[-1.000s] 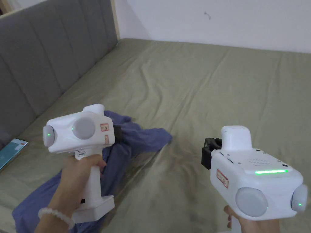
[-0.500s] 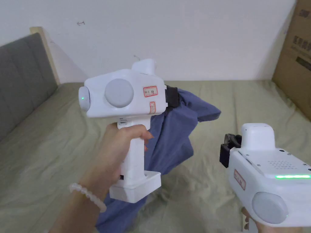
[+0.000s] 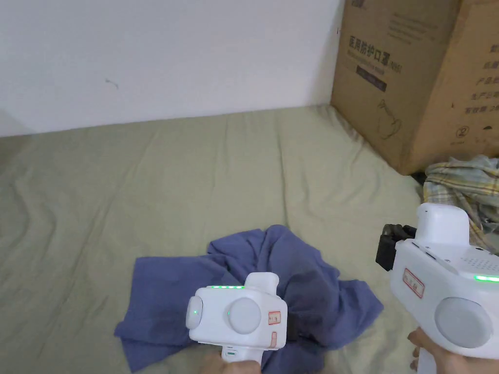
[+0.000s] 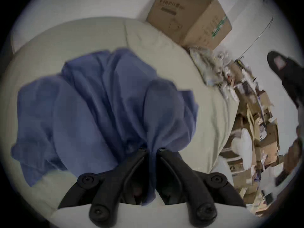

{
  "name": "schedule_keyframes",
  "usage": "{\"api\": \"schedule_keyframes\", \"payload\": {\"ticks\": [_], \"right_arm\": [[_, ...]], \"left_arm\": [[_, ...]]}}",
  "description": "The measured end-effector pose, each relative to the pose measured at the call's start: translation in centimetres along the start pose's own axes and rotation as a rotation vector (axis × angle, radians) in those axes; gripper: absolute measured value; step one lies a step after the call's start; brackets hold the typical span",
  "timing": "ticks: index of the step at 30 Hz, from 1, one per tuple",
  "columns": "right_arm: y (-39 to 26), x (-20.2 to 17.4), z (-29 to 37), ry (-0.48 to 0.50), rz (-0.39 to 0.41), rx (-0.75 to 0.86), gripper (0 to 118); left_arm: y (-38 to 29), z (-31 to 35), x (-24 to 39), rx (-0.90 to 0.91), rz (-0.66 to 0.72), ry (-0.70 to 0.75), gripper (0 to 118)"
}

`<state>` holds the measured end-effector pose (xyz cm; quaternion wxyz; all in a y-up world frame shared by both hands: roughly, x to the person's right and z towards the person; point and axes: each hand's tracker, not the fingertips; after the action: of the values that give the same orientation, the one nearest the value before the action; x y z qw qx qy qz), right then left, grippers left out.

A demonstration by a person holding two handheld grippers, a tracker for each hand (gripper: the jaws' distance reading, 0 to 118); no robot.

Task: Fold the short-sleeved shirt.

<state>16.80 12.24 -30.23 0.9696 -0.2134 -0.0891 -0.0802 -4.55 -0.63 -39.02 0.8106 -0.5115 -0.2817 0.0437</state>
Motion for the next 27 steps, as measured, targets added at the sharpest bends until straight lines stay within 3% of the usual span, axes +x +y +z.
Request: {"api": "schedule_keyframes", "payload": {"ticks": [6,7,8,10,11,15,16,18,19,20,21,27], "right_arm": [[-1.2,-1.5,-1.9,0.039,-0.013,-0.061,0],[-1.2,-2.1,-2.0,0.052,0.001,-0.069,0],[-1.3,-2.5,-2.2,0.065,0.013,-0.075,0],[-1.3,-3.5,-2.4,0.084,0.032,-0.087,0],[-1.3,-4.0,-2.3,0.089,0.040,-0.093,0],[-1.4,-5.8,-3.0,0.135,0.073,-0.112,0],[-1.5,-6.3,-3.2,0.144,0.086,-0.118,0],[-1.8,-7.3,-3.4,0.157,0.103,-0.125,0],[-1.9,-7.8,-3.2,0.167,0.109,-0.134,0],[-2.1,-8.2,-3.3,0.175,0.111,-0.145,0],[-2.3,-8.6,-3.5,0.185,0.111,-0.155,0],[-3.8,-10.6,-4.8,0.210,0.142,-0.193,0]], "left_arm": [[-0.1,1.2,-0.4,0.019,-0.065,0.010,6],[0.1,1.5,-0.6,0.020,-0.062,0.013,18],[0.1,1.9,-0.8,0.025,-0.063,0.018,38],[0.2,2.8,-1.2,0.035,-0.069,0.018,110],[0.1,3.4,-1.5,0.048,-0.077,0.015,118],[-0.5,6.5,-4.0,0.074,-0.057,0.061,110],[-0.8,7.7,-5.0,0.120,-0.025,0.058,100],[-1.3,9.9,-6.8,0.170,0.036,0.058,63],[-1.9,10.7,-7.7,0.188,0.074,0.078,33],[-2.4,11.4,-8.6,0.208,0.103,0.102,15],[-3.1,11.9,-9.4,0.215,0.122,0.123,4],[-7.8,12.0,-13.3,0.129,0.187,0.193,0]]}}
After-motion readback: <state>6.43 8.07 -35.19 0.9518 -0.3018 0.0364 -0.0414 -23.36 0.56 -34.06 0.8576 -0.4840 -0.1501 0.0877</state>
